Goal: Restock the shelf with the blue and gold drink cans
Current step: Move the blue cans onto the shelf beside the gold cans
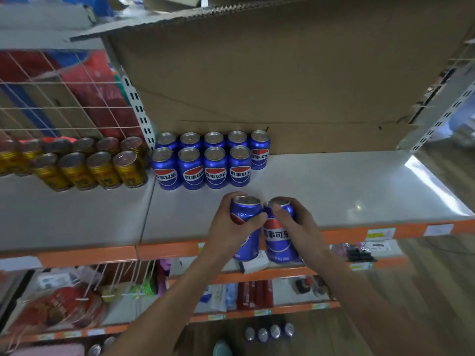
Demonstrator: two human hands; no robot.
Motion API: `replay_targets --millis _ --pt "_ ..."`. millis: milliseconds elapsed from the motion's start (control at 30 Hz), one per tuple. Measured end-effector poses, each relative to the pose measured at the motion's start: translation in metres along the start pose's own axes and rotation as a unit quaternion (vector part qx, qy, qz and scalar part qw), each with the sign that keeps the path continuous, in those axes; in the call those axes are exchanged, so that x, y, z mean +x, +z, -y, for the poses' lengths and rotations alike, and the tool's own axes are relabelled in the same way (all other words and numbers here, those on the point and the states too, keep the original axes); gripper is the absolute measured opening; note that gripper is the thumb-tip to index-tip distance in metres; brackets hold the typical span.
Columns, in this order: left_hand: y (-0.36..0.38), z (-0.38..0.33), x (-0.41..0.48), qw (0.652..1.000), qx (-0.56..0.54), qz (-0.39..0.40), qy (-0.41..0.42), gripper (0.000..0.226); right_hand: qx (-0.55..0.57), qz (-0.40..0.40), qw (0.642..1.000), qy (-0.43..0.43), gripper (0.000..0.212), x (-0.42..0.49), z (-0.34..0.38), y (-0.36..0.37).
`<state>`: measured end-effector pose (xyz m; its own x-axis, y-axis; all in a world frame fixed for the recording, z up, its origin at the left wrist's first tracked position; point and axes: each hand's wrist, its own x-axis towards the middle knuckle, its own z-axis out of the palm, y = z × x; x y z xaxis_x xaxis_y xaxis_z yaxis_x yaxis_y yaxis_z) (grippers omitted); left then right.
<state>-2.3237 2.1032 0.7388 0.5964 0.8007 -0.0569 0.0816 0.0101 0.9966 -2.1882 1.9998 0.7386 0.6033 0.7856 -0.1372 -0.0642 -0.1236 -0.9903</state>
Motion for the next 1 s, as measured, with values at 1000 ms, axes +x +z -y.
replay_targets --millis 1000 --pt "-0.048 0.038 0.034 0.993 0.063 -0.067 0.073 0.088 -0.292 0.178 0.92 -0.193 0.068 0.083 -0.005 0.013"
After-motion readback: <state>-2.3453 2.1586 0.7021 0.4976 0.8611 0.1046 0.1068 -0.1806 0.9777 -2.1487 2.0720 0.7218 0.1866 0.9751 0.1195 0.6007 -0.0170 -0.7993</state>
